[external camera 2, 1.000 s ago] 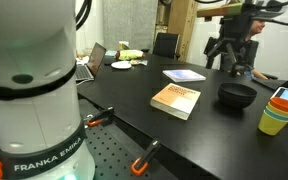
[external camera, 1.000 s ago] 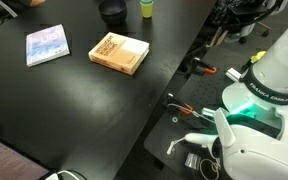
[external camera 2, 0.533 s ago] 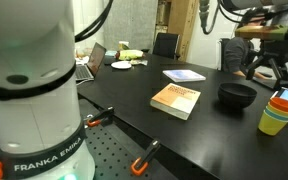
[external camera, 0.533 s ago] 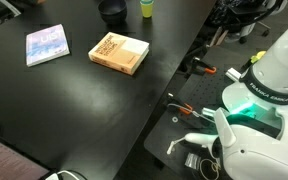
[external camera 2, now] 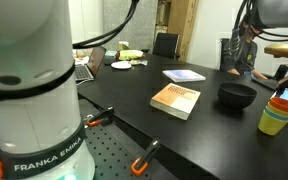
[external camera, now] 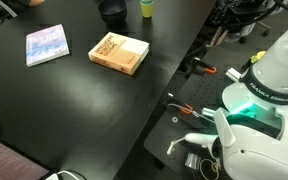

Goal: Unstack the plastic cups

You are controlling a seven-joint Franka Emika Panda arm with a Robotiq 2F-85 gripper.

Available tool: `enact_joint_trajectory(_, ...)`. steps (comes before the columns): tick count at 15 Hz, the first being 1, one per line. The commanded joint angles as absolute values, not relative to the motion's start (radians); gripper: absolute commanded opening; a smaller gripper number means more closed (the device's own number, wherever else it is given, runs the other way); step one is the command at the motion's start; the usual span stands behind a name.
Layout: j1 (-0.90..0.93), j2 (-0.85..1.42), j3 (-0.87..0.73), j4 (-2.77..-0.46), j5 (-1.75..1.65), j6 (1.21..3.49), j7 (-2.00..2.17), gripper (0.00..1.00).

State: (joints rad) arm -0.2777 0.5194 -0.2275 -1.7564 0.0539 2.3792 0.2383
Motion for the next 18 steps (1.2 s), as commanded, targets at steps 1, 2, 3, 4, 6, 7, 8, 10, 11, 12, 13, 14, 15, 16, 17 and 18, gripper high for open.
enact_joint_trajectory(1, -0.309, 0.629, -0.218, -1.598, 0.121, 2.36, 0.242, 1.0)
enact_joint_trajectory(2, -0.314, 0.653, -0.218, -1.569, 0.131, 2.357, 0.242, 1.0)
enact_joint_trajectory(3, -0.321, 0.675, -0.216, -1.541, 0.142, 2.352, 0.241, 1.0)
enact_joint_trajectory(4, -0.326, 0.696, -0.214, -1.516, 0.15, 2.349, 0.242, 1.0)
enact_joint_trajectory(6, -0.334, 0.734, -0.212, -1.469, 0.164, 2.34, 0.244, 1.0)
enact_joint_trajectory(7, -0.337, 0.752, -0.21, -1.448, 0.169, 2.333, 0.246, 1.0)
enact_joint_trajectory(8, -0.337, 0.766, -0.211, -1.43, 0.169, 2.325, 0.248, 1.0)
enact_joint_trajectory(10, -0.336, 0.79, -0.214, -1.396, 0.163, 2.31, 0.253, 0.91)
enact_joint_trajectory(11, -0.337, 0.801, -0.213, -1.382, 0.16, 2.3, 0.251, 0.75)
enact_joint_trajectory(12, -0.338, 0.81, -0.213, -1.368, 0.161, 2.29, 0.253, 0.66)
enact_joint_trajectory(13, -0.336, 0.818, -0.215, -1.355, 0.158, 2.282, 0.257, 0.58)
enact_joint_trajectory(14, -0.333, 0.822, -0.217, -1.346, 0.154, 2.272, 0.26, 0.51)
enact_joint_trajectory(15, -0.333, 0.826, -0.216, -1.339, 0.154, 2.265, 0.26, 0.43)
enact_joint_trajectory(16, -0.333, 0.83, -0.217, -1.331, 0.154, 2.256, 0.262, 0.36)
enact_joint_trajectory(17, -0.333, 0.833, -0.217, -1.325, 0.153, 2.25, 0.266, 0.27)
enact_joint_trajectory(18, -0.331, 0.834, -0.218, -1.321, 0.152, 2.242, 0.268, 0.2)
